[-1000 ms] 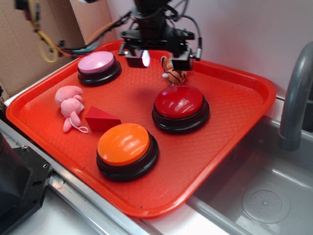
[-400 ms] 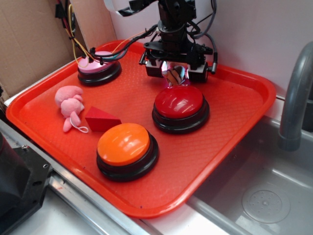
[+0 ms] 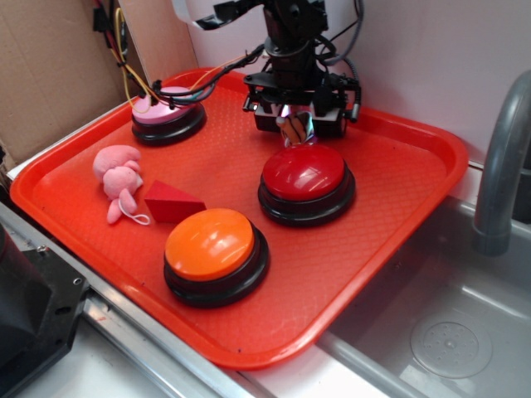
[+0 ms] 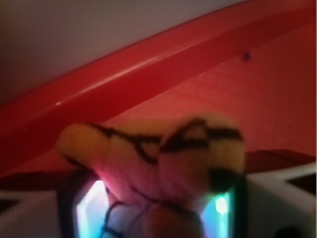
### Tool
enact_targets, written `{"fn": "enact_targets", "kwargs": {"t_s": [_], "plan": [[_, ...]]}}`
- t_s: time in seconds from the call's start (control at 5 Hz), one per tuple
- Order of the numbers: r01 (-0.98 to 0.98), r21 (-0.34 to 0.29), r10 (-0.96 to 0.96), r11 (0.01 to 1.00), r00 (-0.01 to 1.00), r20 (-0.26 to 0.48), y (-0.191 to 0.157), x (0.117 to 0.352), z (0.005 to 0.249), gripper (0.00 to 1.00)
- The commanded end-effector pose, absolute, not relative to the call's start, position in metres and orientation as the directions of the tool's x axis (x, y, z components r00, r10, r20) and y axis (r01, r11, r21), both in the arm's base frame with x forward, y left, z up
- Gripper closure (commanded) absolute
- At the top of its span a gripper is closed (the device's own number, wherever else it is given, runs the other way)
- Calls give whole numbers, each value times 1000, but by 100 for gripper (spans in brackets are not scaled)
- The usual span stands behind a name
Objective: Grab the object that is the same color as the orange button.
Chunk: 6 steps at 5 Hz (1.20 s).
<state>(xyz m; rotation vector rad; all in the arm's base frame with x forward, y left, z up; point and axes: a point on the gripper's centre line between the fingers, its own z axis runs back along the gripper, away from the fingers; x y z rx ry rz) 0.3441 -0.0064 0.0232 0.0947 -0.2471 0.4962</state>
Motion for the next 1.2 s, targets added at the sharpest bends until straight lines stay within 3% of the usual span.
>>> {"fn": "enact_targets", "kwargs": {"t_s": [0.0,0.4,0.6,0.8,1.0], "plan": [[-299,50,278,953,928,249,8,319,110,100],[-53,13,50,999,985,165,14,259,170,100],[10,-26,-6,1000,986,164,17,231,182,100],[-3,-86,19,996,982,188,21,223,182,100],[-109,-103,126,989,976,177,33,231,181,100]]}}
